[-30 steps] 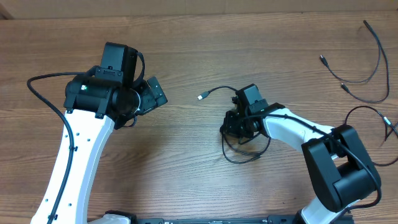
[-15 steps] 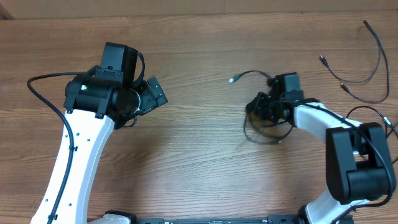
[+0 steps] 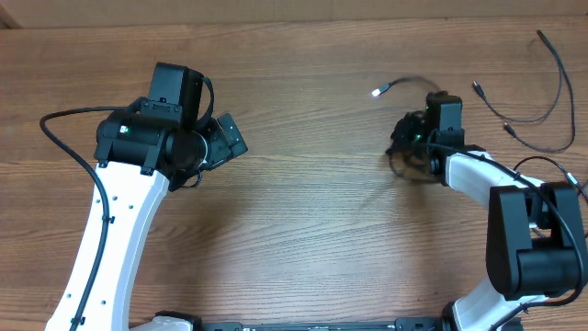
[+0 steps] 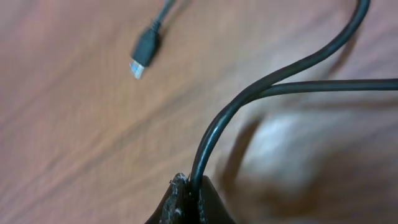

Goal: Untangle cables
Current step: 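Drag the grasped cable up and right toward the other cables, then release the cable at upper right and lift the right gripper away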

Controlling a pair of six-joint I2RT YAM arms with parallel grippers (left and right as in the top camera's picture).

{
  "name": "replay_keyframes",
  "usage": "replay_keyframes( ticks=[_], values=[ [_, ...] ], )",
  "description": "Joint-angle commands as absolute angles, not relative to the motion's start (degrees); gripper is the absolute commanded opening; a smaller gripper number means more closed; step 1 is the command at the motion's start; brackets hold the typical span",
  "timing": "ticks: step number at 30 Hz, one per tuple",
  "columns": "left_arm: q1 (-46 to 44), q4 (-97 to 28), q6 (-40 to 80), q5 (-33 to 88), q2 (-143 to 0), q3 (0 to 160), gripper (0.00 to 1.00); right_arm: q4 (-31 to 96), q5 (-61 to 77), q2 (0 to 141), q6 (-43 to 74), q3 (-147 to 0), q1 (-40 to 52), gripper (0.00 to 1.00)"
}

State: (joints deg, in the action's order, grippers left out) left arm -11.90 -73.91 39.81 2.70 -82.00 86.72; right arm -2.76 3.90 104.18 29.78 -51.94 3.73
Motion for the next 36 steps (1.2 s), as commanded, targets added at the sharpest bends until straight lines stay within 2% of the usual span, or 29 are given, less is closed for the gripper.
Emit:
replay_keyframes(
  ticks=[1, 6, 7, 8, 9, 10, 11, 19, 26, 29, 36],
  values=[
    [-11.92, -73.91, 38.54, 1.91, -82.06, 86.89, 1.0, -5.87, -4.08, 103.28, 25.06, -51.81, 3.27, 0.04],
    [-11.92, -73.89, 38.54, 1.89, -82.06, 86.89, 1.0, -4.4, -0.08, 103.28, 24.97, -51.81, 3.07, 0.04],
    [-11.92, -73.89, 38.54, 1.91, -82.06, 86.89, 1.0, -3.66, 1.45, 103.28, 26.04, -51.81, 3.09, 0.09],
    [-11.9, -73.91, 38.54, 1.89, -82.06, 86.89, 1.0, -3.05, 3.11, 103.28, 27.2, -51.81, 3.09, 0.24],
    [-11.9, -73.89, 38.54, 1.89, -82.06, 86.89, 1.0, -2.66, 4.64, 103.28, 27.9, -51.81, 3.07, 0.47],
    [-11.92, -73.91, 38.54, 1.89, -82.06, 86.89, 0.99, -2.5, 6.42, 103.28, 28.53, -51.81, 3.09, 0.78],
    [-11.92, -73.91, 38.52, 1.89, -82.06, 86.89, 1.0, -2.5, 8.21, 103.28, 28.51, -51.81, 3.07, 1.0],
    [-11.92, -73.91, 38.52, 1.89, -82.08, 86.89, 0.99, 0.08, 15.79, 99.98, 30.61, -51.81, 3.07, 1.0],
    [-11.92, -73.89, 38.52, 1.89, -82.08, 86.89, 0.99, 7.53, 23.94, 85.27, 31.59, -51.81, 3.07, 1.0],
    [-11.92, -73.89, 38.52, 1.89, -82.08, 86.89, 1.0, 15.73, 24.16, 74.17, 34.54, -51.81, 3.07, 1.0],
    [-11.92, -73.91, 38.54, 1.89, -82.08, 86.89, 1.0, 30.55, 24.16, 62.37, 34.61, -51.81, 3.2, 1.0]
  ],
)
